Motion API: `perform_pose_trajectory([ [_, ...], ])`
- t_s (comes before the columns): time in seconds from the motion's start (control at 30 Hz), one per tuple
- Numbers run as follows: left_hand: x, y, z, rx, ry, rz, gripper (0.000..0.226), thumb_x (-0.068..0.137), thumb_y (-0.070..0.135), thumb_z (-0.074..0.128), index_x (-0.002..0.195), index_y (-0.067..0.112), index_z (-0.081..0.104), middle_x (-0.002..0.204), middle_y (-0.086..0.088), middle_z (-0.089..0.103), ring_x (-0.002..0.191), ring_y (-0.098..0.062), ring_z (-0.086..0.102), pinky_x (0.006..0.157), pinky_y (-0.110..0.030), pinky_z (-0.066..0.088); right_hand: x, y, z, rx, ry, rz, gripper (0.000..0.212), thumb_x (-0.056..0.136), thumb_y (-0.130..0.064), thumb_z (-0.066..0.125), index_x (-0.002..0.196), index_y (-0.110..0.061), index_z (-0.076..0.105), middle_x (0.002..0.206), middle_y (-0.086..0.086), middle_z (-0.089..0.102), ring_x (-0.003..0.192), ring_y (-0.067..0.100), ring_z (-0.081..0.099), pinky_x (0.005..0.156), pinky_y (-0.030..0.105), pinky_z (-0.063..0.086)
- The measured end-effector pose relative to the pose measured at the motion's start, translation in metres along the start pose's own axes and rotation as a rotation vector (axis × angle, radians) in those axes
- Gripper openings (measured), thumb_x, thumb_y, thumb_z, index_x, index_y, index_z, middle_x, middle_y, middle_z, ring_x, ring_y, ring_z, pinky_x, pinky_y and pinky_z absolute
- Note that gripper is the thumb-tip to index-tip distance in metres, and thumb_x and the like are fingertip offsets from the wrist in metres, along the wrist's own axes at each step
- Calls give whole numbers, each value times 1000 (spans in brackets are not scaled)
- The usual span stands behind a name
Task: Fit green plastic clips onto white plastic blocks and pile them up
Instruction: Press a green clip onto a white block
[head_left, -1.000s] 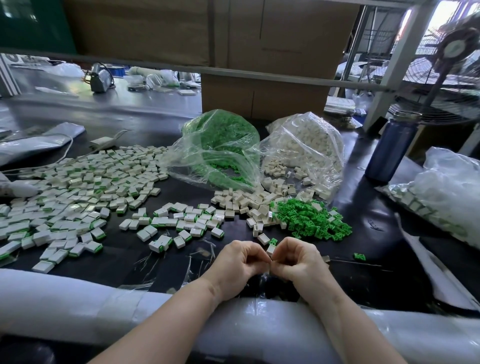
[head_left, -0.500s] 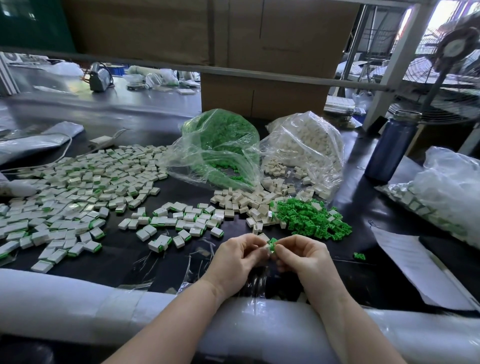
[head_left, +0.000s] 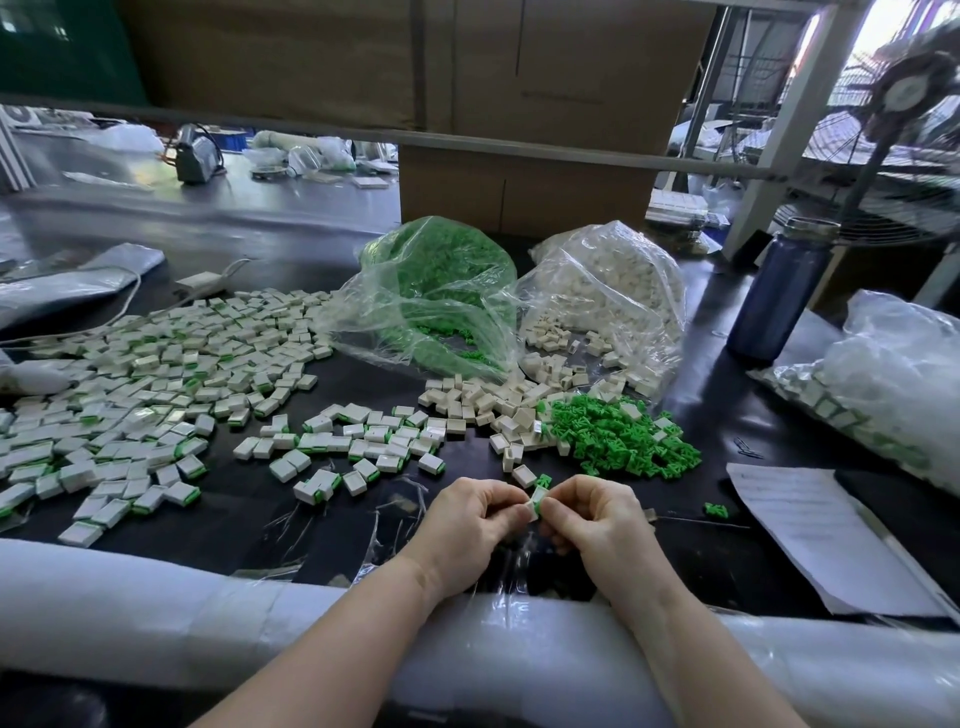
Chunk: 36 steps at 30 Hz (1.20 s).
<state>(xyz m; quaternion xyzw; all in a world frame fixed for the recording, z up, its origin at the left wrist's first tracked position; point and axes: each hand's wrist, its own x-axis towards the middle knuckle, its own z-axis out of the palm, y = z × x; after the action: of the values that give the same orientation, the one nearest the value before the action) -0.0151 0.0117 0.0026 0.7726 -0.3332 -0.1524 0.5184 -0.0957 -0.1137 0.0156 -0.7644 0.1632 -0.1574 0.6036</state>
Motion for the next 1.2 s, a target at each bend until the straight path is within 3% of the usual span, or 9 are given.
perform_pose_trajectory([
  [0.43, 0, 1, 0, 47, -10, 20, 13, 87, 12, 63, 96, 8, 72, 79, 3, 67, 70, 0, 57, 72, -9, 45, -2, -2, -4, 22, -67, 31, 20, 85, 3, 61, 67, -5, 61, 47, -1, 60, 43, 4, 50, 46, 16, 43],
  [0.73, 0, 1, 4, 199, 6, 78, 14, 87, 16, 64, 95, 7, 72, 89, -7, 69, 81, -16, 60, 75, -20, 44, -1, -1, -1, -78, -61, 25, 25, 80, 4, 64, 60, -10, 61, 46, -2, 60, 42, 5, 48, 45, 18, 40],
  [0.93, 1, 2, 4, 13, 34, 36, 12, 87, 18, 64, 92, 12, 73, 78, 2, 70, 70, -2, 59, 72, -19, 50, 1, 2, -2, 112, 2, 2, 15, 80, 3, 67, 66, -3, 63, 47, 1, 61, 43, 5, 55, 44, 16, 44],
  [1.1, 1, 6, 4, -103, 36, -18, 16, 86, 14, 64, 83, 28, 69, 76, -2, 66, 70, -10, 58, 74, -30, 52, 2, 4, -2, 138, 8, -13, 12, 77, 1, 71, 68, -3, 65, 50, 2, 63, 45, 7, 57, 44, 17, 45],
  [1.2, 1, 5, 3, -47, 41, -9, 14, 84, 12, 63, 79, 25, 69, 73, -6, 65, 66, -11, 54, 68, -28, 49, 2, 4, -2, 135, -13, -38, 11, 75, 2, 72, 67, -2, 65, 51, 3, 61, 45, 7, 54, 45, 17, 44],
])
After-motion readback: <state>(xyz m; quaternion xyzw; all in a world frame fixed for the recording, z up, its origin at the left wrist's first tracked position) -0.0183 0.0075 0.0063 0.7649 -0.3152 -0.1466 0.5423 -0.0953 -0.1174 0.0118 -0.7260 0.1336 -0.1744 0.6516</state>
